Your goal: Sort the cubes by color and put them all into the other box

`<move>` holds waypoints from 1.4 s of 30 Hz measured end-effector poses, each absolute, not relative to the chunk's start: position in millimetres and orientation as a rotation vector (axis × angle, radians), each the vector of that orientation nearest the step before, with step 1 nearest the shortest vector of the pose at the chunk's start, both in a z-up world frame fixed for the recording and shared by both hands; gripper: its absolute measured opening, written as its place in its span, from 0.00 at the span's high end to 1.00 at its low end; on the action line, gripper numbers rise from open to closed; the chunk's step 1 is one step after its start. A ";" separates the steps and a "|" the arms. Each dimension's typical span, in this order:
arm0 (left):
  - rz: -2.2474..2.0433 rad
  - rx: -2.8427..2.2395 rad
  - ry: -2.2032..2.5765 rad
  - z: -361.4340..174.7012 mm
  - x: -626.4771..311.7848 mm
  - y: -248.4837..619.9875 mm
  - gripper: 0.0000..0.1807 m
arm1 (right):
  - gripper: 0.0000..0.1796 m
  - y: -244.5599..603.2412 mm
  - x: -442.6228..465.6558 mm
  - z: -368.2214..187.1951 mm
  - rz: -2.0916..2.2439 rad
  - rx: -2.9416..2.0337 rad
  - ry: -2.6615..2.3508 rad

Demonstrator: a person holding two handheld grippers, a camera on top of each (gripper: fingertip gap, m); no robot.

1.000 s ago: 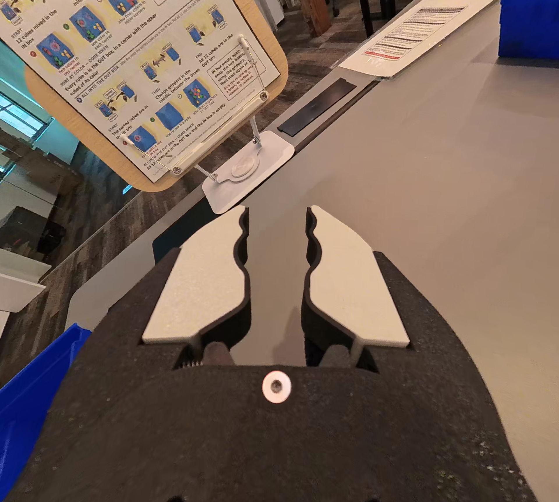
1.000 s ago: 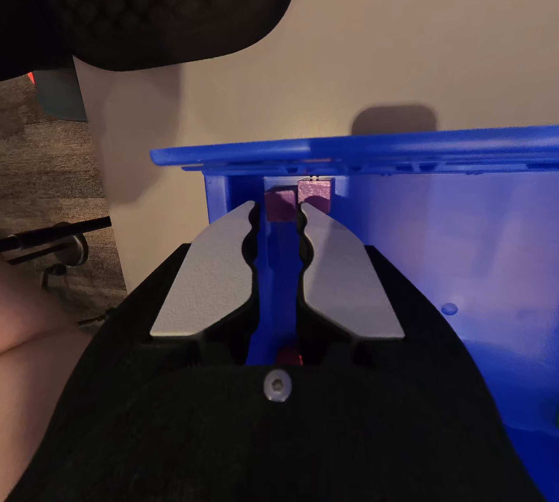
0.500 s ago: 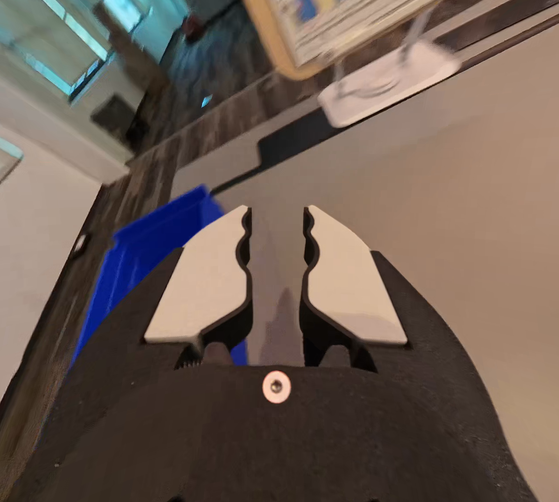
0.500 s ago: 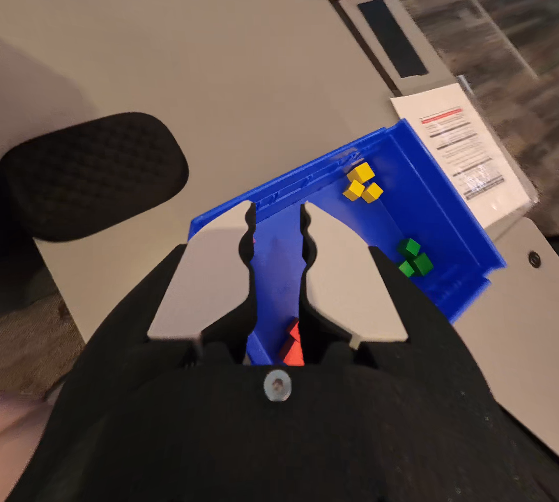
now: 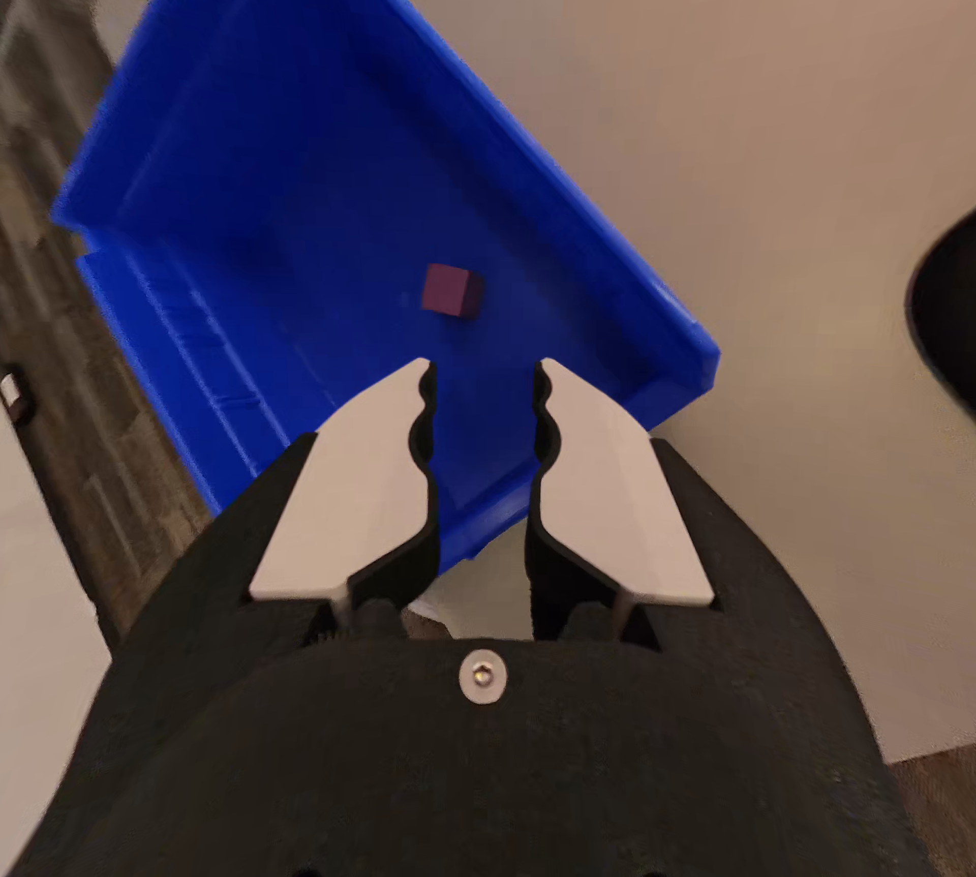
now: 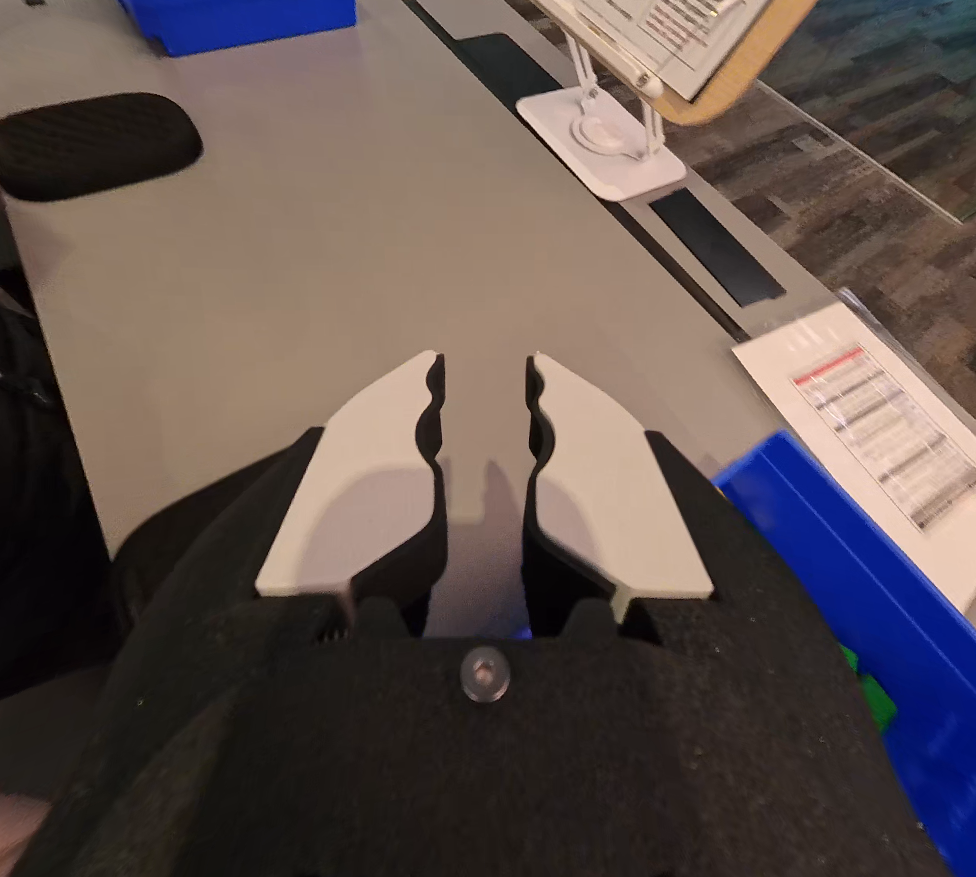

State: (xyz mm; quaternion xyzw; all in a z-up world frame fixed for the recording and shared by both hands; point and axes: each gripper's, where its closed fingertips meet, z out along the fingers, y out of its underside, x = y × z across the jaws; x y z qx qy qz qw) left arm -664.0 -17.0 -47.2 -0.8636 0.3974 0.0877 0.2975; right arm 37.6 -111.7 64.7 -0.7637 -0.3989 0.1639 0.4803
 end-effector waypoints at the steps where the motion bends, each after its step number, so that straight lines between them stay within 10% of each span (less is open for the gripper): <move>1: 0.220 -2.284 1.084 -51.3 -665.6 -14.1 0.79 | 0.84 -110.1 27.5 66.0 0.418 -1.860 -0.984; 14: 0.250 -2.290 1.276 -120.4 -676.9 52.1 0.67 | 0.84 -111.6 -40.1 77.8 0.333 -1.948 -1.063; 21: 0.118 -2.318 1.229 -126.8 -678.6 58.3 0.84 | 0.84 -129.9 -47.1 73.5 0.278 -1.995 -1.120; 32: 0.154 -1.509 1.000 99.5 -536.7 30.8 0.85 | 0.84 -91.3 -190.4 106.9 0.729 -1.771 -1.021; 42: 0.073 -1.161 1.200 109.0 -327.8 -26.9 0.85 | 0.71 -42.4 -299.0 127.7 0.989 -1.768 -0.835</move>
